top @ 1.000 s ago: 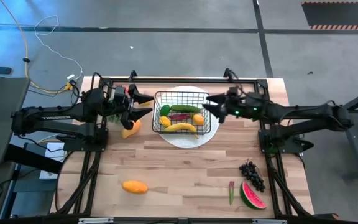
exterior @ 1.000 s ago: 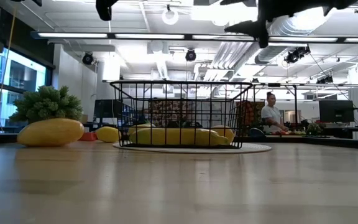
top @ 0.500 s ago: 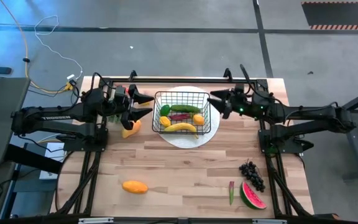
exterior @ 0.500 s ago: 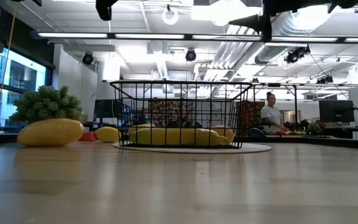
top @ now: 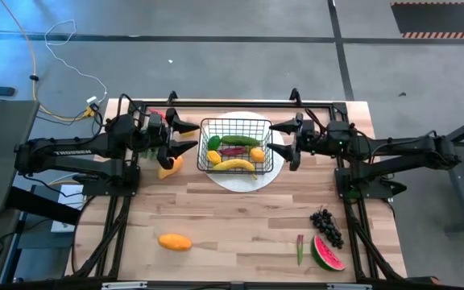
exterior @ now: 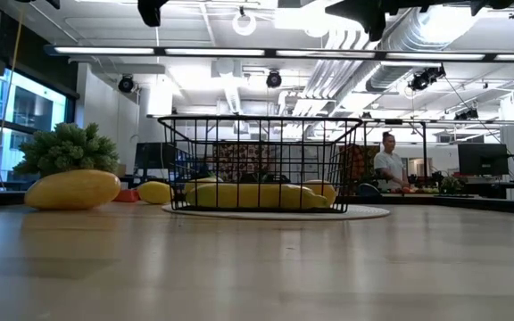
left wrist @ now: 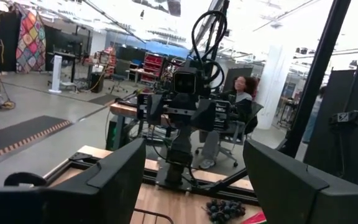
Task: Build produce basket
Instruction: Put the bottom yellow mango into the wire basket
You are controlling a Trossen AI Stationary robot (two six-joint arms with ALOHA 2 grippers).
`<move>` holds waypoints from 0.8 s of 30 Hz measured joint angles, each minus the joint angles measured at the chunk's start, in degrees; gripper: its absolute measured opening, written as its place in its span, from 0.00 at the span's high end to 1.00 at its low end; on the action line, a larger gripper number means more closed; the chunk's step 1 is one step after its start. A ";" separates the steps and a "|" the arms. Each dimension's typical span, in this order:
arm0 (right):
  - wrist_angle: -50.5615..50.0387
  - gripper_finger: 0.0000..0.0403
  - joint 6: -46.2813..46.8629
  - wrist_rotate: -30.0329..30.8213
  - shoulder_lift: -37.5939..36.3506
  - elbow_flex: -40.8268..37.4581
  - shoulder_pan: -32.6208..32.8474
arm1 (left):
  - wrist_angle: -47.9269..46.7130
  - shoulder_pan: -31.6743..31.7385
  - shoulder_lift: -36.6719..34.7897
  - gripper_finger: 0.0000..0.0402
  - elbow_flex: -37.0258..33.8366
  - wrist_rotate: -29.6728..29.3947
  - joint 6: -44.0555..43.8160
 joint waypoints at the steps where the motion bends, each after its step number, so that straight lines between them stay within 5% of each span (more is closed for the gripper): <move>1: 0.00 0.28 -0.03 0.03 0.00 0.00 0.00 | 0.00 0.00 0.00 0.35 0.00 0.00 0.19; 8: -0.10 0.28 -0.03 0.03 0.00 0.00 -0.04 | -2.50 -0.16 0.00 0.35 1.19 0.88 -4.20; 12: -0.78 0.28 0.06 0.95 0.00 0.00 -0.15 | -22.06 -3.55 0.54 0.36 7.31 4.28 -6.15; 17: -1.91 0.28 0.12 1.54 0.00 0.00 -0.15 | -48.38 -13.55 3.06 0.36 13.38 4.25 -8.86; 24: -3.64 0.28 2.74 1.54 0.00 0.00 -0.15 | -60.72 -34.19 6.57 0.36 13.81 2.30 -21.73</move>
